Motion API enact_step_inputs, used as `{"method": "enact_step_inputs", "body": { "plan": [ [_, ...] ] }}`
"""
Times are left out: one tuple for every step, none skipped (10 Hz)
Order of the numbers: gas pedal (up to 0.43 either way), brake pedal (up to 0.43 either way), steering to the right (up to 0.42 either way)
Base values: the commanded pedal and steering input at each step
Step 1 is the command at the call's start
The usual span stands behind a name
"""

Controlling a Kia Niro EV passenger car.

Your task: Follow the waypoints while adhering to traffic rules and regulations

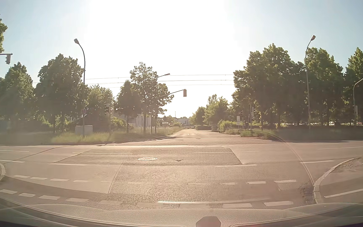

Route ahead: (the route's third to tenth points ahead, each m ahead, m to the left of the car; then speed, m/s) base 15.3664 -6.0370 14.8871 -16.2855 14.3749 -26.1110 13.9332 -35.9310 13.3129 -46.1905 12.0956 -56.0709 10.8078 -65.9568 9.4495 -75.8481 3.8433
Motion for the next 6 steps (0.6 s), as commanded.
{"method": "enact_step_inputs", "body": {
  "plan": [
    [0.0, 0.0, 0.111],
    [0.008, 0.0, 0.11],
    [0.067, 0.0, 0.107],
    [0.138, 0.0, 0.112],
    [0.177, 0.0, 0.122],
    [0.197, 0.0, 0.131]
  ]
}}
